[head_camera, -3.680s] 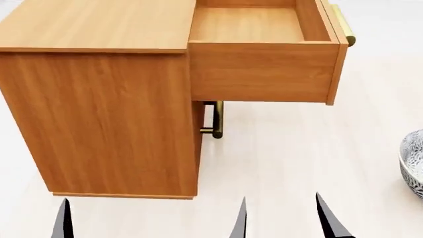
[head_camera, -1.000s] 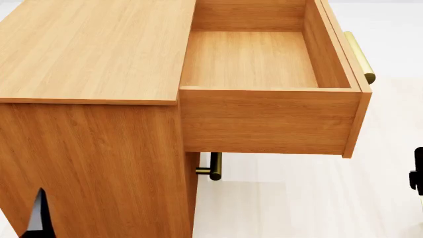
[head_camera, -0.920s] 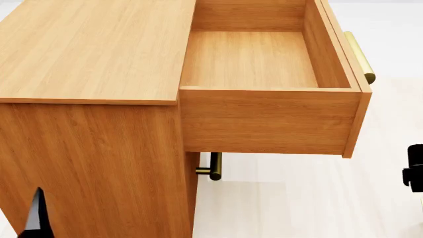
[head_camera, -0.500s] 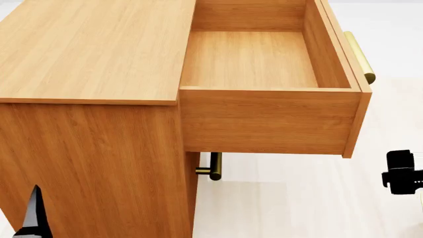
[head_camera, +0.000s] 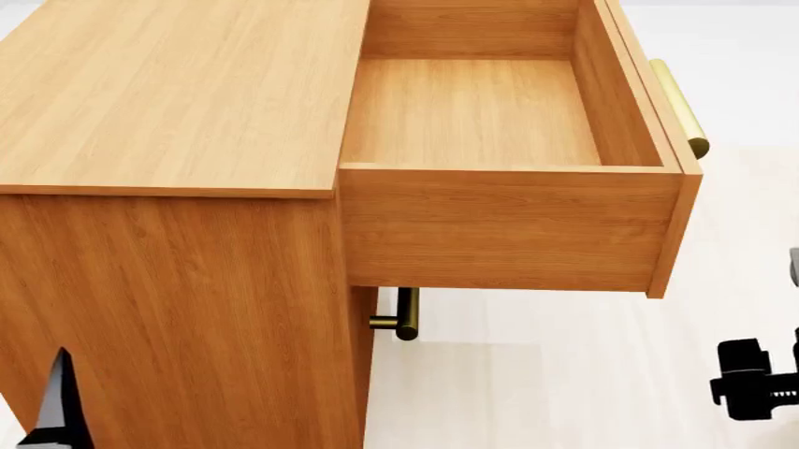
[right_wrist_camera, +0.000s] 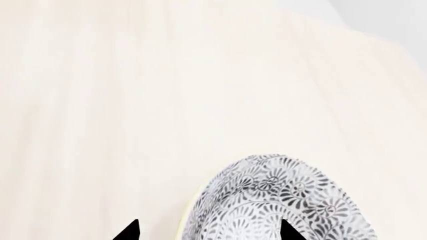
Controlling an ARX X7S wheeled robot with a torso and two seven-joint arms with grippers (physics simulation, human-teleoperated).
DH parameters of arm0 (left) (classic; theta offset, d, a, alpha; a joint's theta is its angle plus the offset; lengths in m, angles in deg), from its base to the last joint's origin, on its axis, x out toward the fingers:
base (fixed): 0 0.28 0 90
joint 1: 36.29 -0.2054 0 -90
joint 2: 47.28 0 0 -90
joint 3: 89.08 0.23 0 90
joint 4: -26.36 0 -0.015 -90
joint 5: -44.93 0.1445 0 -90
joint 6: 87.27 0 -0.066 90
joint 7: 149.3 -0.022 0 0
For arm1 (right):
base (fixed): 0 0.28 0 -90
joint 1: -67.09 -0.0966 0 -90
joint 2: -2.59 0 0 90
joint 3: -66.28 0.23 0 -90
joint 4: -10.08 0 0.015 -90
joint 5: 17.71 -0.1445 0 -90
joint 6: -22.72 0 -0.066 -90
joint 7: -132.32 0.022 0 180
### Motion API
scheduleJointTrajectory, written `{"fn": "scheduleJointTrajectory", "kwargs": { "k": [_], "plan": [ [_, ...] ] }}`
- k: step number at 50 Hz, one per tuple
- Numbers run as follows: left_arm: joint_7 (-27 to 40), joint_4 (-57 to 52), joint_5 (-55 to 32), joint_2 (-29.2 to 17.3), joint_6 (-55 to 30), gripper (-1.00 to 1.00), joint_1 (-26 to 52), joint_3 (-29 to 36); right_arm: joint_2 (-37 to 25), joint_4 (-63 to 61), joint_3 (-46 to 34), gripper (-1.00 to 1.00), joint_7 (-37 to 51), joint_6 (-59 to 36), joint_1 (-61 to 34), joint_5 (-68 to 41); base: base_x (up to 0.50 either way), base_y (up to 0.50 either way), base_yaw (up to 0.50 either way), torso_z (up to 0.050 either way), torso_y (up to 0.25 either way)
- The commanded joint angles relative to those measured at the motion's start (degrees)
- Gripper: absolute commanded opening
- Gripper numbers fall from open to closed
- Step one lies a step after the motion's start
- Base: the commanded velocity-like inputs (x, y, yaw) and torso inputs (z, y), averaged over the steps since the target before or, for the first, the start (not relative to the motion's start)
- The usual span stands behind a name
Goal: Put the bowl on top of the cabinet.
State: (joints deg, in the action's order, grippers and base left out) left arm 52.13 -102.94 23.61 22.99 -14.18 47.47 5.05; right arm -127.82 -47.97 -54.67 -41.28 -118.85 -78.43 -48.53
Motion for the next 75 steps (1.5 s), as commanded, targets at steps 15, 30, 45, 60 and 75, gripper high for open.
{"fn": "scheduleJointTrajectory", "kwargs": {
  "k": [15, 30, 45, 60, 75],
  "plan": [
    [0.6, -1.0, -0.5, -0.5, 0.1, 1.00, -0.5, 0.2, 5.7, 22.8, -5.0, 1.00, -8.1, 15.3, -0.7, 6.3, 0.00, 0.00, 0.00, 0.000, 0.000],
    [0.6, -1.8, -1.0, -0.9, 0.5, 1.00, -0.7, 0.2, 2.7, 12.2, -2.6, -1.00, -4.5, 10.5, 3.3, 3.5, 0.00, 0.00, 0.00, 0.000, 0.000],
    [0.7, -2.4, -1.4, -1.3, 0.9, 1.00, -1.2, 0.4, -2.3, -1.4, 1.9, -1.00, 2.7, 1.0, 5.3, -0.7, 0.00, 0.00, 0.00, 0.000, 0.000],
    [0.7, -2.1, -2.4, -1.5, 0.4, 1.00, -0.5, 0.5, -14.8, -34.5, 13.6, -1.00, 15.9, -29.6, -1.0, -14.2, 0.00, 0.00, 0.00, 0.000, 0.000],
    [1.1, -5.9, -5.3, -2.6, 0.9, 1.00, -2.5, -1.7, -22.6, -37.4, 2.5, -1.00, 33.2, -38.3, -24.5, -38.8, 0.00, 0.00, 0.00, 0.000, 0.000]
  ]
}}
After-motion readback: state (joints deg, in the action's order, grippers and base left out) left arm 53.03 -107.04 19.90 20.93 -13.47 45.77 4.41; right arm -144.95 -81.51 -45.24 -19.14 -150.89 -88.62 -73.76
